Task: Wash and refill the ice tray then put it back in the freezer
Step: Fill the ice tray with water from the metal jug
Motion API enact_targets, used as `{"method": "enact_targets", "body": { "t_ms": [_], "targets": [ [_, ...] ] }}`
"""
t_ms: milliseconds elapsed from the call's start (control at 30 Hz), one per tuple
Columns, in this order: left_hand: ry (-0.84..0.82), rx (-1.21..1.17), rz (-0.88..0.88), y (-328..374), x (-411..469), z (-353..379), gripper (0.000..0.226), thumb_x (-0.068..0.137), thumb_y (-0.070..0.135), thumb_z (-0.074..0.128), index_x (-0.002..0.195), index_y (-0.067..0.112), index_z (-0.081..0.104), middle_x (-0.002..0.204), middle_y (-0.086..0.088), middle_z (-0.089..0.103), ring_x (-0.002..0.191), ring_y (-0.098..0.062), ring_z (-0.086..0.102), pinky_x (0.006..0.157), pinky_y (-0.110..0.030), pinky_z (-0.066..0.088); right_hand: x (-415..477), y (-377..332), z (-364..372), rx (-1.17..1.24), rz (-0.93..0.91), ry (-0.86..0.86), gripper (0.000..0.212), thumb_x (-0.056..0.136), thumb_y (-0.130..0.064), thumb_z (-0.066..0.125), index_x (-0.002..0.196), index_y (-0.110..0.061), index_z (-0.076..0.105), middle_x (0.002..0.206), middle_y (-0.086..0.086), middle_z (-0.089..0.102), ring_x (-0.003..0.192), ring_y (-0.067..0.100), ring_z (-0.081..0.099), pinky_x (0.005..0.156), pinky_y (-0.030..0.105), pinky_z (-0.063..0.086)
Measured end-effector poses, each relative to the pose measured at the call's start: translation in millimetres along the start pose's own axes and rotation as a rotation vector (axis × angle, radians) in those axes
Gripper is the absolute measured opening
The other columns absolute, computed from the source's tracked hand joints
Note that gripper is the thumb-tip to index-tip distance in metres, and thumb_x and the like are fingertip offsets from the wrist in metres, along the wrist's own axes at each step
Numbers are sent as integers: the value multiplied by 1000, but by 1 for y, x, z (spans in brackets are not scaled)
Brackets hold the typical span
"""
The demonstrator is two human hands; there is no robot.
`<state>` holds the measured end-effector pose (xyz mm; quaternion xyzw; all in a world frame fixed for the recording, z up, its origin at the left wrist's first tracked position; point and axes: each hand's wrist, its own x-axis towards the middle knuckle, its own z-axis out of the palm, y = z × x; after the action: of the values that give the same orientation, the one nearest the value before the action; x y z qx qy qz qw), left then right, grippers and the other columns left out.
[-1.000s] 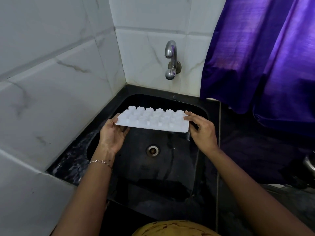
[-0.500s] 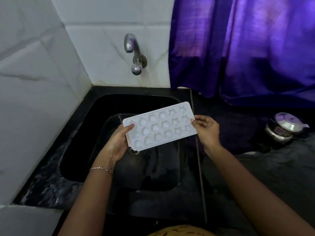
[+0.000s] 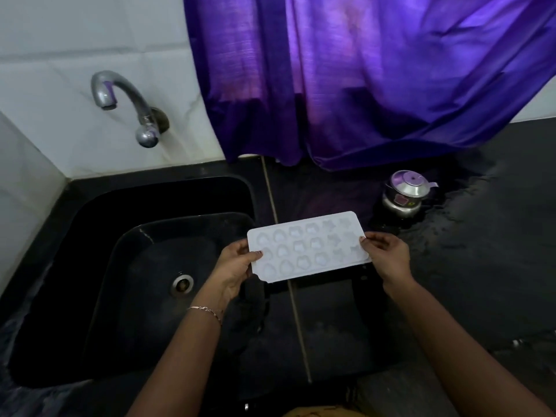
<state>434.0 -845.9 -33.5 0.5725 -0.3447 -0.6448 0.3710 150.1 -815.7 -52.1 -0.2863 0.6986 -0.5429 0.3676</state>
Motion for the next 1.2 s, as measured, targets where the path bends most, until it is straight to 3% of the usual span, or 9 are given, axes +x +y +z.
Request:
{"method": "enact_targets", "body": {
  "t_ms": [200,400,600,700,833,967,1067,1200],
  "targets": [
    [116,-39,36,-13,3,57,40,84,-6,66,123,0,58,110,-12,69,87,-18,69,58,-26,58,43,8,-56,-190,-5,-73,13,79,-16,78,91,-14,72,88,5,73,86,21,70,87,42,56],
    [235,-44,79,-20,1,91,37,83,-8,66,118,-1,60,96,-4,71,73,-7,71,56,-21,56,76,7,-85,-212,-9,-206,19,73,-16,83,87,-11,71,85,7,73,83,24,71,82,42,58],
    [353,-61,84,-27,3,100,39,82,-5,69,120,-1,60,108,-11,70,86,-16,69,57,-21,57,89,9,-90,-249,-53,-288,16,72,-24,83,80,-18,70,80,1,73,79,20,71,76,38,59],
    [402,-77,95,-28,5,106,36,82,-4,69,118,0,62,100,-7,70,82,-15,69,56,-20,57,98,4,-96,-246,-103,-132,15,75,-34,77,72,-22,67,72,-4,70,73,19,69,71,38,57],
    [444,-98,103,-28,8,112,33,83,-3,69,115,0,63,105,-12,70,83,-18,68,66,-28,56,128,-24,-104,-207,-214,133,5,85,-18,63,84,-19,58,85,1,65,85,23,63,75,32,48],
    [459,-92,106,-30,9,113,33,82,-4,69,115,-1,63,109,-16,69,87,-25,69,73,-32,56,168,-42,-100,-178,-222,90,13,90,-21,59,101,-15,57,103,2,61,96,21,59,89,35,46],
    [459,-56,96,-27,10,113,34,82,-6,68,115,-2,63,104,-15,70,80,-20,69,63,-28,58,180,-40,-95,-162,-232,8,17,93,-29,57,97,-12,61,90,0,62,87,17,58,80,32,45],
    [470,-55,76,-25,11,115,35,81,-7,68,116,-2,62,105,-15,69,78,-19,68,62,-28,59,183,-37,-89,-52,-187,4,37,94,-35,55,64,-13,54,62,-2,51,60,9,45,60,27,36]
  ]
}}
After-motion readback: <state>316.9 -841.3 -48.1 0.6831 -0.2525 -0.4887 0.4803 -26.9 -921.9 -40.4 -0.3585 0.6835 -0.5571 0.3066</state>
